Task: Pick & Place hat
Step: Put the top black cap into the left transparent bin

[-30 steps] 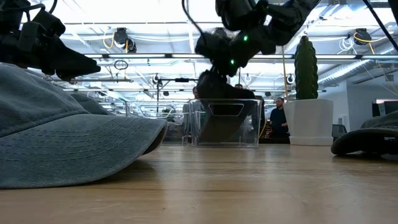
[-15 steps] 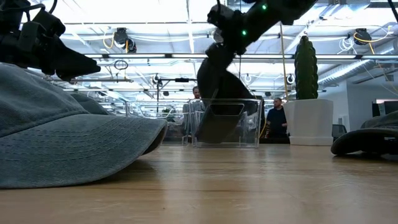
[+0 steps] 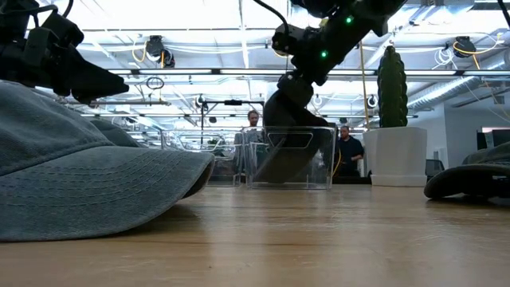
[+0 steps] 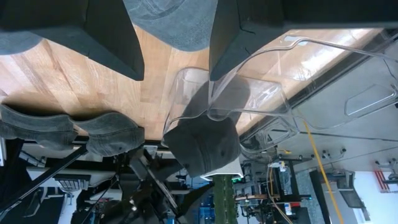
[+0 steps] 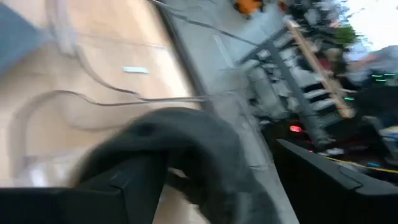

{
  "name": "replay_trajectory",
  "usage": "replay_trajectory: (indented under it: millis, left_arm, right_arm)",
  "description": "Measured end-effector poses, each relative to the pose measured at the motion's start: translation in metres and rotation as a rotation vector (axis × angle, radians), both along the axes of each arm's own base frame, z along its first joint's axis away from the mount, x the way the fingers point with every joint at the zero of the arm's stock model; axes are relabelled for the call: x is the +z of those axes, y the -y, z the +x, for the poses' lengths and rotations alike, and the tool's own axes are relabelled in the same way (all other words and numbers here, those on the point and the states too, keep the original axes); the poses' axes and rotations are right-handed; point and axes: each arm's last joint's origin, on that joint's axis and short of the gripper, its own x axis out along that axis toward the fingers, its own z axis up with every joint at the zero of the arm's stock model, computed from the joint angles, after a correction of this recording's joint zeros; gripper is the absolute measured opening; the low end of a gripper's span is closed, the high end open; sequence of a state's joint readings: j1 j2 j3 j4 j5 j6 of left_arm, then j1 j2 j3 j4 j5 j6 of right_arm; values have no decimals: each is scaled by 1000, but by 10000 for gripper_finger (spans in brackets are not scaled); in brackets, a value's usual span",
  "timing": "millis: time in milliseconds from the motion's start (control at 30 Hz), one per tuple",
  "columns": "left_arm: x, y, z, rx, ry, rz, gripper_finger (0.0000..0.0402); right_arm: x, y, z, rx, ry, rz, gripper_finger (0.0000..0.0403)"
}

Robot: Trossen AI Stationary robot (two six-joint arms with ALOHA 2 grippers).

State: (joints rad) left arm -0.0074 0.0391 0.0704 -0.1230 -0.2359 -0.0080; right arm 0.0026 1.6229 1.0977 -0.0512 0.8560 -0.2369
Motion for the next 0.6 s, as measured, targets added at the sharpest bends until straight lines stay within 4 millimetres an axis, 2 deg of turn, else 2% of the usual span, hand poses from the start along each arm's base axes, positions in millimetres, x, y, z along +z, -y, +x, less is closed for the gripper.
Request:
replay_trajectory:
  millis: [167, 300, 433, 500, 600]
  left_arm:
    - [0, 0, 0, 0, 0, 0, 191]
    - [0, 0, 0, 0, 0, 0, 191]
    - [0, 0, 0, 0, 0, 0, 191]
    - [0, 0, 0, 0, 0, 0, 191]
    - [0, 0, 0, 0, -1, 0, 191]
  right_arm:
    - [-2, -8, 0, 23, 22, 46, 288]
    - [9, -16, -8, -15, -2, -39, 288]
    - [22, -19, -23, -54, 13, -26, 288]
    - [27, -15, -34, -92, 27, 6, 288]
    - [18, 1, -55, -179, 28, 39, 288]
